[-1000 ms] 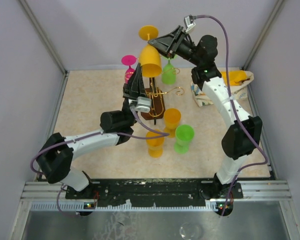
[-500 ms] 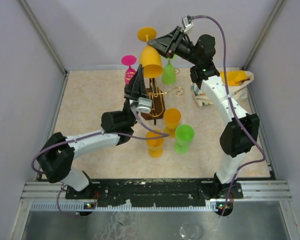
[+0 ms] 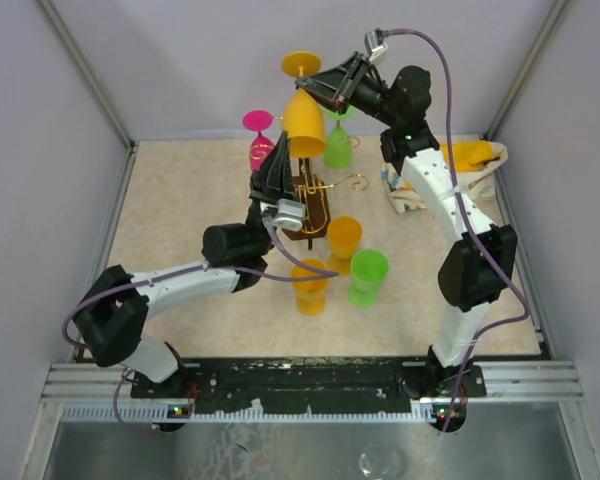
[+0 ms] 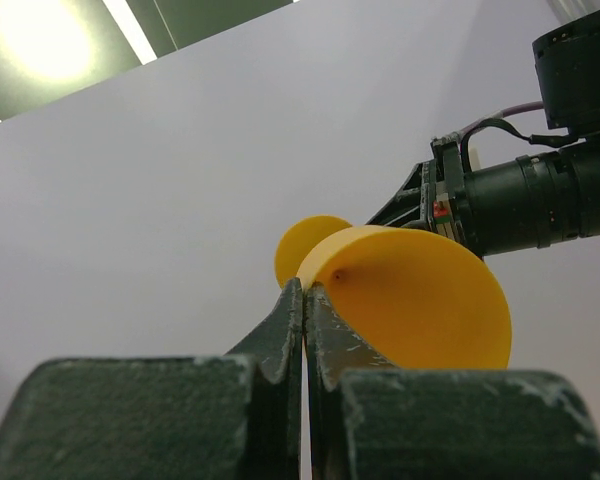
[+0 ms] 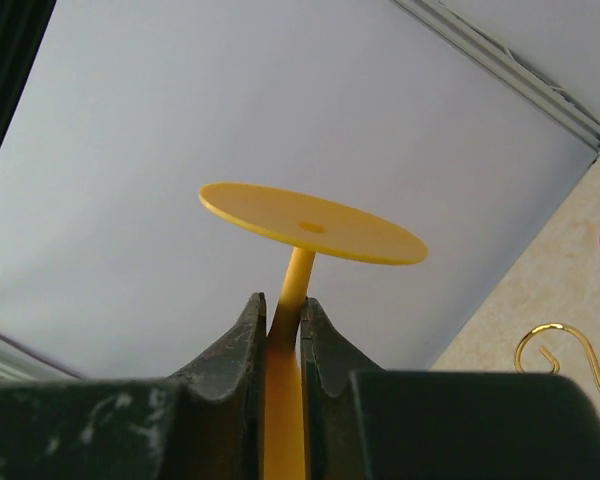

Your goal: Place the wine glass upside down on the wine glass rack

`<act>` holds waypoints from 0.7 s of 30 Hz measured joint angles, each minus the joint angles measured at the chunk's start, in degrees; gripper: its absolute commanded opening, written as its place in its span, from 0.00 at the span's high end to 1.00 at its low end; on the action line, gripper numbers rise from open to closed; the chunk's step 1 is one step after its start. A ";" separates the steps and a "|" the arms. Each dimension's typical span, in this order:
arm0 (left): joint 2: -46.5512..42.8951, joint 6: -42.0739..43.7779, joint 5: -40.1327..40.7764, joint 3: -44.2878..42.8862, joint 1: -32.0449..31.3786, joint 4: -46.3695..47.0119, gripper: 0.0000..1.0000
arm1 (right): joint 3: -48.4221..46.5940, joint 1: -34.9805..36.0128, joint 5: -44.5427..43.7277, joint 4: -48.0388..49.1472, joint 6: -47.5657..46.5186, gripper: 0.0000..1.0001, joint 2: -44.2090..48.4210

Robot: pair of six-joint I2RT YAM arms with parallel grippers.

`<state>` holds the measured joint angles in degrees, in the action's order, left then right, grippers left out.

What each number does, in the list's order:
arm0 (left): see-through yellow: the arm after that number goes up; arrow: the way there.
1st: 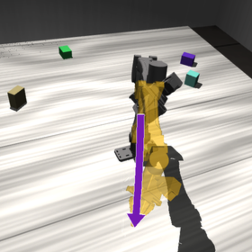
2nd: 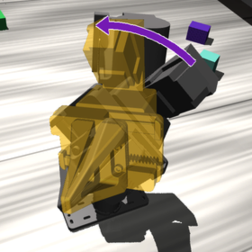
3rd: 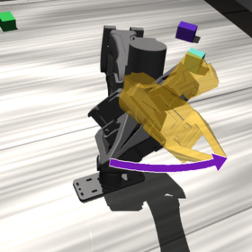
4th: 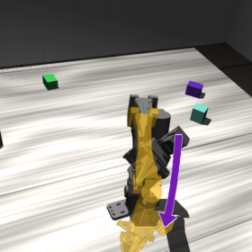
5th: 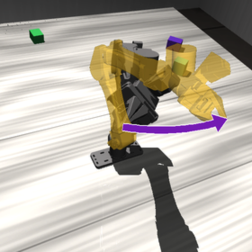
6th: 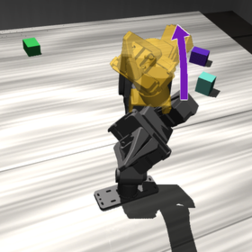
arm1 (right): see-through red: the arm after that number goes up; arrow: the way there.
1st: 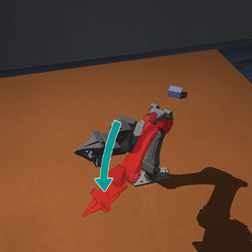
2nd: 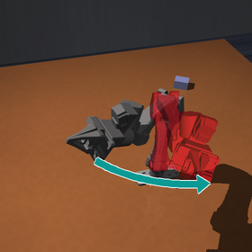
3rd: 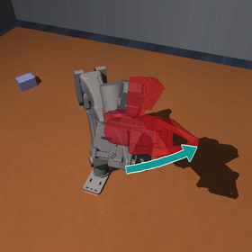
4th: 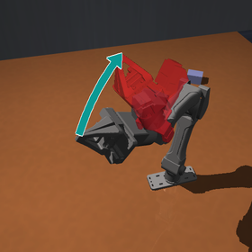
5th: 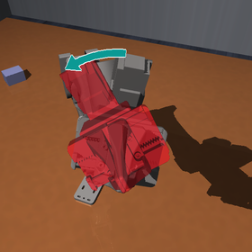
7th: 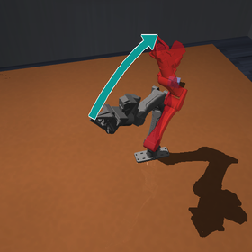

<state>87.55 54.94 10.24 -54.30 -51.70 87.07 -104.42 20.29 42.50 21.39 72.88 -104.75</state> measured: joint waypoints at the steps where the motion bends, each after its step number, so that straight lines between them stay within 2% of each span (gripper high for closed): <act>1: 0.02 0.04 0.00 0.00 -0.07 -0.07 1.00 | -0.26 -0.09 -0.22 -0.13 0.57 1.00 0.00; 2: 0.09 0.04 0.00 0.00 -0.07 -0.04 1.00 | -0.50 -0.15 -0.52 -0.17 1.09 1.00 0.00; 4: 0.22 0.04 0.07 0.02 -0.07 -0.04 0.93 | -1.07 -0.20 -0.87 -0.11 1.64 1.00 -0.02; 10: 0.52 -0.63 1.14 0.02 -0.07 -0.11 0.51 | -1.79 -0.15 -0.94 -0.81 -0.07 1.00 -0.02; 13: 0.52 -1.07 2.49 0.44 -0.07 -0.07 0.33 | -4.07 0.11 -0.37 -3.87 -3.85 1.00 -0.37; 17: 0.33 -1.09 4.35 2.16 -0.07 -0.04 0.13 | -11.76 0.09 -1.07 -10.56 -12.17 1.00 -2.25; 21: -0.28 -1.36 7.56 4.72 -0.07 -0.04 0.01 | -18.40 -0.70 -3.30 -16.74 -19.43 1.00 -3.48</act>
<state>87.26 53.58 17.80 -49.58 -51.77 87.02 -122.83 19.59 39.20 4.64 53.45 -108.22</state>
